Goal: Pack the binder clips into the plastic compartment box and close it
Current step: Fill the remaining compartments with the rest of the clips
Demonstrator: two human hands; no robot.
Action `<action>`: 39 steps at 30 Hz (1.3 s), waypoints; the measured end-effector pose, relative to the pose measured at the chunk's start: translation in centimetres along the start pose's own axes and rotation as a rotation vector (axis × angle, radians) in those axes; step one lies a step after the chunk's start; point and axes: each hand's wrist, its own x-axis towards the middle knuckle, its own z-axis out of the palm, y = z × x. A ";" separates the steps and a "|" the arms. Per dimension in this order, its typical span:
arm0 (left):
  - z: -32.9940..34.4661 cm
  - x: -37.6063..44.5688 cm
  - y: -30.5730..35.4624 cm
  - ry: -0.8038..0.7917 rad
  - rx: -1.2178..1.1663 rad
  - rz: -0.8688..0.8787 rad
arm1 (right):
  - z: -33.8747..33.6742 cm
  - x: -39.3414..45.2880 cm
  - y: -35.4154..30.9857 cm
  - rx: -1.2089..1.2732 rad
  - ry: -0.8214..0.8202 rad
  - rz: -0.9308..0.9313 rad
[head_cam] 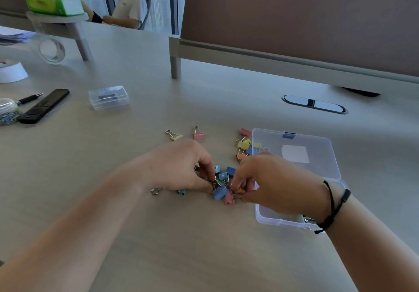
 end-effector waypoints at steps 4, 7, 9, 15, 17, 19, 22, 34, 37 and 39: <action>0.3 0.0 0.3 0.001 0.054 -0.002 | 0.4 -0.3 0.1 0.003 0.048 -0.019; 0.3 0.0 0.2 0.005 0.076 -0.002 | 0.6 -0.3 0.1 0.036 0.061 -0.017; 0.3 0.1 0.2 0.017 0.061 -0.010 | 0.7 -0.2 0.2 0.030 0.066 -0.020; 0.4 0.1 -0.3 0.022 -0.041 -0.025 | 0.9 -0.2 0.2 0.061 0.055 -0.036; 0.3 -0.1 -0.4 0.027 -0.127 -0.035 | 0.8 -0.2 0.1 0.084 0.047 -0.036; 0.0 -0.3 -0.5 0.053 -0.187 -0.050 | 0.7 -0.2 0.0 0.091 0.034 -0.040; -0.6 -0.4 -0.7 0.113 -0.220 -0.048 | 0.5 -0.1 -0.3 0.109 0.020 -0.038; -1.1 -0.4 -1.2 0.228 -0.113 -0.009 | 1.2 1.1 -1.3 0.140 0.056 -0.047; -1.5 -0.6 -1.1 0.249 -0.108 0.000 | 1.7 1.3 -1.6 0.157 0.088 -0.079; -1.7 -0.7 -0.8 0.253 -0.119 0.007 | 1.9 1.5 -1.8 0.156 0.101 -0.099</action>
